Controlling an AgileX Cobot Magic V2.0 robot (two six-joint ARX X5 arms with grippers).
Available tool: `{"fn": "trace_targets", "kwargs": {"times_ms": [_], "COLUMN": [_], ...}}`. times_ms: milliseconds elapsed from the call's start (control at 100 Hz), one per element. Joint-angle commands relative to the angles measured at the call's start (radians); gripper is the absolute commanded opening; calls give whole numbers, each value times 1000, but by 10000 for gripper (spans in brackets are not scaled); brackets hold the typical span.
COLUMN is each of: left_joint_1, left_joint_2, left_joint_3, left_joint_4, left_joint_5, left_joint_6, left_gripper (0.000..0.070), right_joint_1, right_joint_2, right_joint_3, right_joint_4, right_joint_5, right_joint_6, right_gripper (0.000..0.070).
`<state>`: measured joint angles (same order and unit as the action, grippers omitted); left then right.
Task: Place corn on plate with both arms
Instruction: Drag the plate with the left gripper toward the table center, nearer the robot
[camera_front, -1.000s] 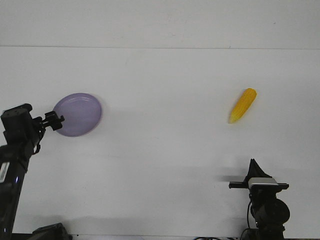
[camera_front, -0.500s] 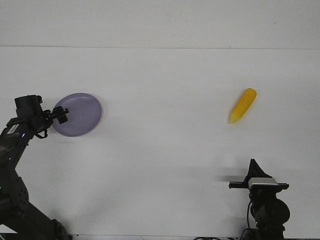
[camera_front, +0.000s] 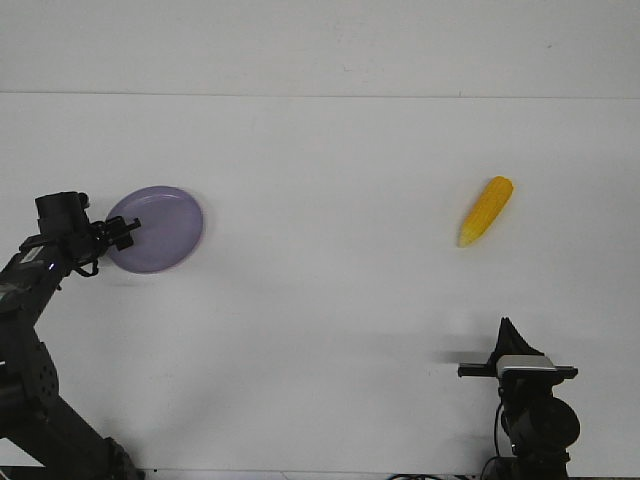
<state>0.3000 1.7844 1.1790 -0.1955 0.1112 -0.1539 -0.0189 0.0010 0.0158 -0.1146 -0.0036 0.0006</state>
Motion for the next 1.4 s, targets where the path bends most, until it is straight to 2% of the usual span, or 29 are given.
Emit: {"fn": "trace_targets", "kwargs": {"times_ms": [0, 50, 90, 310, 580, 760, 900, 1150, 1300, 1390], "left_joint_1": [2, 1, 0, 1, -4, -56, -172, -517, -686, -746], "left_joint_2": [19, 19, 19, 10, -148, -339, -487, -600, -568, -517], "left_joint_3": [19, 19, 19, 20, 20, 13, -53, -258, -369, -386], "left_joint_4": [4, 2, -4, -15, -83, -164, -193, -145, 1, 23], "left_joint_5": [6, 6, 6, 12, 212, 282, 317, 313, 225, 182], "left_joint_6": [7, 7, 7, 15, 10, -16, -34, -98, -161, -171], "left_gripper": [129, 43, 1, 4, 4, 4, 4, 4, 4, 4], "right_joint_1": [0, 0, 0, 0, 0, 0, 0, 0, 0, 0], "right_joint_2": [0, 0, 0, 0, 0, 0, 0, 0, 0, 0], "right_joint_3": [-3, -3, -3, -3, -3, -3, -3, -3, -3, -3], "right_joint_4": [10, 10, 10, 10, 10, 10, 10, 10, 10, 10], "right_joint_5": [3, 3, 3, 3, 3, 3, 3, 3, 3, 3], "right_joint_6": [10, 10, 10, 10, 10, 10, 10, 10, 10, 10], "right_gripper": [13, 13, 13, 13, 13, 13, 13, 13, 13, 13]}}
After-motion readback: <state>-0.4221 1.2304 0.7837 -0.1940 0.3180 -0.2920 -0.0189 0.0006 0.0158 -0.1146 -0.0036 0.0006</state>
